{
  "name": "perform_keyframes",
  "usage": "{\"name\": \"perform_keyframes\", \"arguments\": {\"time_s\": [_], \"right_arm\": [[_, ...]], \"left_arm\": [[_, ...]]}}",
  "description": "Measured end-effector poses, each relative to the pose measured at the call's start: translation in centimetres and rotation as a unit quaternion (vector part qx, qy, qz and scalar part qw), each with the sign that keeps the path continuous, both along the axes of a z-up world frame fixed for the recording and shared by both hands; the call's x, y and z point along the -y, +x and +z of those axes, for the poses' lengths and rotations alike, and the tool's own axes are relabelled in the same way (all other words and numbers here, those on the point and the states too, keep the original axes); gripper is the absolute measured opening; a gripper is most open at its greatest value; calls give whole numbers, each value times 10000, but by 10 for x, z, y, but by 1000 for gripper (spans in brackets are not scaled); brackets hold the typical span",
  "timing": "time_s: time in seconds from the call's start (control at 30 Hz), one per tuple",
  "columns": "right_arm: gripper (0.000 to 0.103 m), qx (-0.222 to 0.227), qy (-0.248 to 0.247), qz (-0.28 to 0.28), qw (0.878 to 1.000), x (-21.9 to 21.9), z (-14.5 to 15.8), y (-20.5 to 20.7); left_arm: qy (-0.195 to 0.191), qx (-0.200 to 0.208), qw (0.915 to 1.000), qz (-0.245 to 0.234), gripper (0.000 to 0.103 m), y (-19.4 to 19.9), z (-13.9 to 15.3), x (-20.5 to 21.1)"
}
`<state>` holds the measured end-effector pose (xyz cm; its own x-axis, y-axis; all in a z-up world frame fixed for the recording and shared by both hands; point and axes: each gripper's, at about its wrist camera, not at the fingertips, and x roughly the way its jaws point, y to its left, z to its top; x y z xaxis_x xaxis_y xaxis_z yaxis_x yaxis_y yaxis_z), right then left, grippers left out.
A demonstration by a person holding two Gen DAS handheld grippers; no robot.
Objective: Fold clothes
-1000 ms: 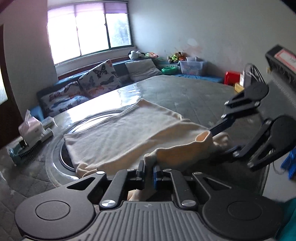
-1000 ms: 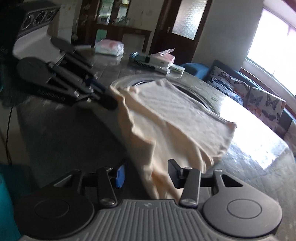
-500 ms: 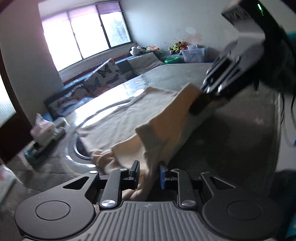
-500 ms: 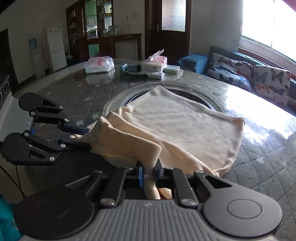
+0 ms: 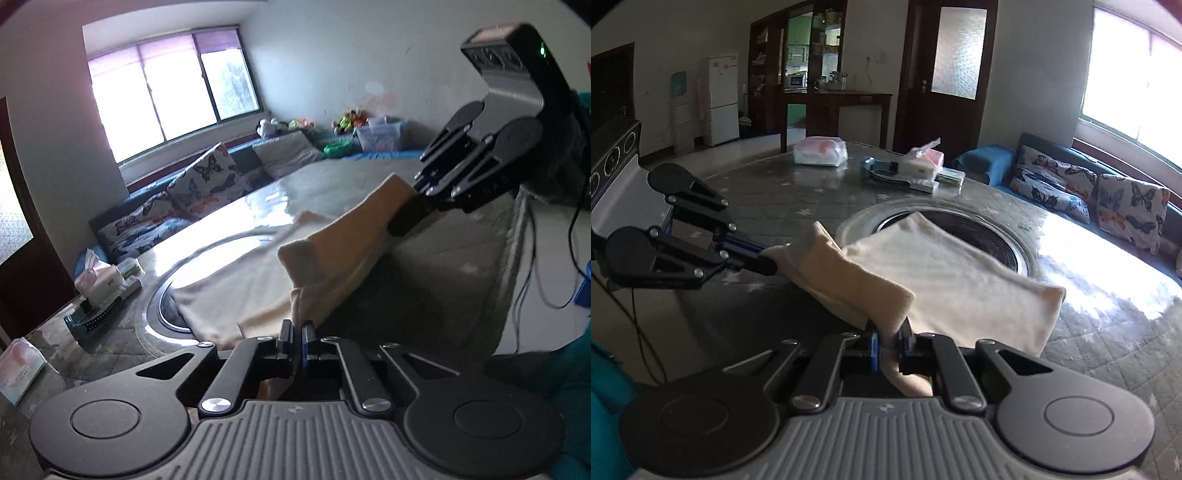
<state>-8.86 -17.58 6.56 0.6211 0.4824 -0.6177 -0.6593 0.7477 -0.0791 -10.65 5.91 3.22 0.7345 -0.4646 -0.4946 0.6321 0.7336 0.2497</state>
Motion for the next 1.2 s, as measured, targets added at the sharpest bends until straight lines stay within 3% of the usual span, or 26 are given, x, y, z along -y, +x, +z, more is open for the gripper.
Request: {"name": "perform_keyframes", "arguments": {"time_s": [0.2, 0.37, 0.57, 0.8, 1.03, 1.1, 1.2], "right_arm": [[8, -244, -39, 315, 9992, 2, 17, -49], [8, -374, -82, 331, 9987, 0, 23, -47], [8, -553, 67, 89, 9984, 8, 33, -1], [8, -743, -5, -217, 9970, 15, 30, 86], [14, -1044, -90, -876, 9906, 14, -25, 161], [20, -1104, -131, -1109, 9876, 13, -45, 174], [21, -1137, 37, -1451, 9829, 21, -56, 176]], "left_arm": [[-244, -241, 9993, -136, 4, -41, 12, -9], [-236, -215, 9995, -69, 5, -34, 13, -6], [-488, -246, 9984, 172, 5, 20, 23, -2], [-536, -544, 9957, 524, 5, 119, 13, 16], [-348, -1037, 9874, 1143, 5, 208, -40, 33], [-318, -1171, 9850, 1224, 7, 216, -50, 34], [-355, -1275, 9828, 1287, 14, 220, -52, 32]]}}
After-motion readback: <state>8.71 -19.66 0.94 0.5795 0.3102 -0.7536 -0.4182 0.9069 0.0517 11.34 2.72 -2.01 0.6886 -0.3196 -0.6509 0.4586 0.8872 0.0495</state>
